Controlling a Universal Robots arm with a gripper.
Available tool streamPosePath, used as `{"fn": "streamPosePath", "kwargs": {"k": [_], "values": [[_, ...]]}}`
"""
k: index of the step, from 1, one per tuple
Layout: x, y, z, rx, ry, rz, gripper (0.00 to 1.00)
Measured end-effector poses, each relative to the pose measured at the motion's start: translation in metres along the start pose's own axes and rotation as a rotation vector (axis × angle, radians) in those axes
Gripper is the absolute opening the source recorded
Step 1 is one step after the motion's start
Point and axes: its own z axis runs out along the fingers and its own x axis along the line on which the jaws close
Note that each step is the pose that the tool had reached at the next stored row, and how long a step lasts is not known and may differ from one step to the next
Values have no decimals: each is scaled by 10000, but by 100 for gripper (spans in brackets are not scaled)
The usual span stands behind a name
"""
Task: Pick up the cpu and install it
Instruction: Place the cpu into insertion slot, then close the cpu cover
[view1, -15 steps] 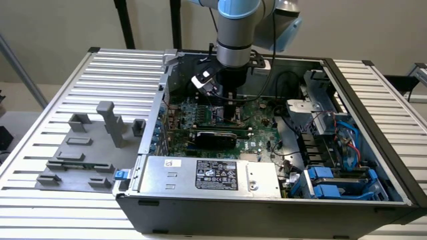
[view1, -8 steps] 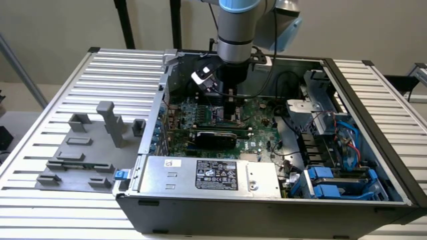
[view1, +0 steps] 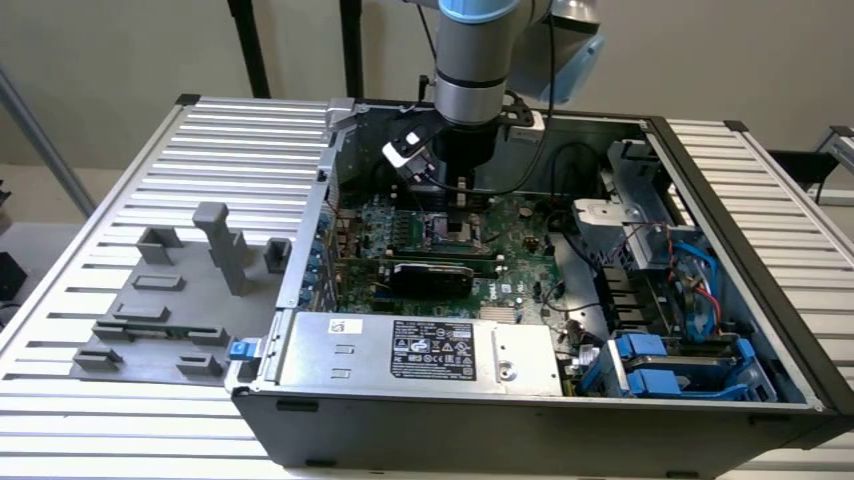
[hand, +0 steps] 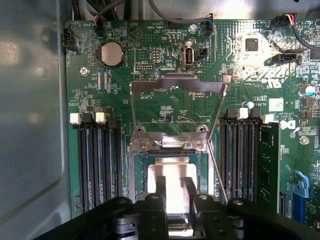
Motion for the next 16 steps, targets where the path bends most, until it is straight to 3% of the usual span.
{"fn": "streamPosePath", "kwargs": {"k": [1,3,5,16], "values": [[0,0,0,0,0,0,24],[0,0,0,-1,1,0,13],[0,0,0,0,0,0,11],[0,0,0,0,1,0,11]]}}
